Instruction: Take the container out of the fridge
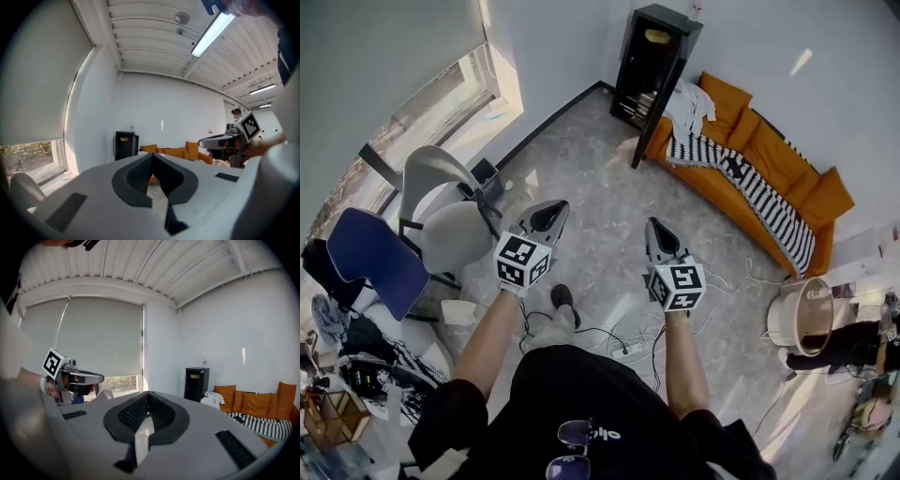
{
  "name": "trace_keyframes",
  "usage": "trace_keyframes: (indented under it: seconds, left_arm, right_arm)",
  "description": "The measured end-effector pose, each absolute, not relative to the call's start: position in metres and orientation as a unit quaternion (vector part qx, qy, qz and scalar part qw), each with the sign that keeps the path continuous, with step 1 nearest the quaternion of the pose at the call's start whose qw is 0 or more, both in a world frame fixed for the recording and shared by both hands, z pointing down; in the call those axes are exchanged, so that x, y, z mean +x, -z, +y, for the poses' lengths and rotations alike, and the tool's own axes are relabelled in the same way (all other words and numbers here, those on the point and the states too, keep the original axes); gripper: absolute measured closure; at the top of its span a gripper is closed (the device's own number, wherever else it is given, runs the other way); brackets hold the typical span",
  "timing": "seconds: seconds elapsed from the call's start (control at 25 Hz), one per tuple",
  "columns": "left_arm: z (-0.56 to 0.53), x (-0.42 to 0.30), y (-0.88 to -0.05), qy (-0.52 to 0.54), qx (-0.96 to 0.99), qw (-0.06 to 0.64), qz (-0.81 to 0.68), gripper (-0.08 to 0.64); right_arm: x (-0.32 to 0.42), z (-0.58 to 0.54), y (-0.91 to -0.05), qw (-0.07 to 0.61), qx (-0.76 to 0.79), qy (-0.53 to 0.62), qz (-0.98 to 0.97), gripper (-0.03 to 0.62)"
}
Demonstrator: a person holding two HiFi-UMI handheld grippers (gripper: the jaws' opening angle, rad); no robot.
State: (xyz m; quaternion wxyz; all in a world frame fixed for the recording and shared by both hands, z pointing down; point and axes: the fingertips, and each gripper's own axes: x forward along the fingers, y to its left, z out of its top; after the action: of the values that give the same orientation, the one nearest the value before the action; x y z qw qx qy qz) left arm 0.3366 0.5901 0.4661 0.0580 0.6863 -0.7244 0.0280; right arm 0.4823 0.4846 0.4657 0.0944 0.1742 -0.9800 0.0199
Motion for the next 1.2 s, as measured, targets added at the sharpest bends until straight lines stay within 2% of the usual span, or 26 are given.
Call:
trace_keyframes:
  seconds: [0.32,0.84,1.2]
  left_arm:
    - [0.523,0.212,-0.456,-0.007,0.684,0.059,-0.727,0.561]
    - [0.451,0.12,-0.473,0.002,0.686,0.071,-0.724,0.561]
    - [0.324,0.04,-0.474,-0.019,0.702,0.07,-0.709,0.561]
  right_arm:
    - [0.364,0.417,-0.448,0.104,0.177,-0.01,-0.979,0.586]
    - [0.266,0.329,-0.463,0.112,0.181,-0.013,-0.977,0.586]
    - [0.183,0.207,-0.475,0.104,0.196,-0.026,-0.975,0.586]
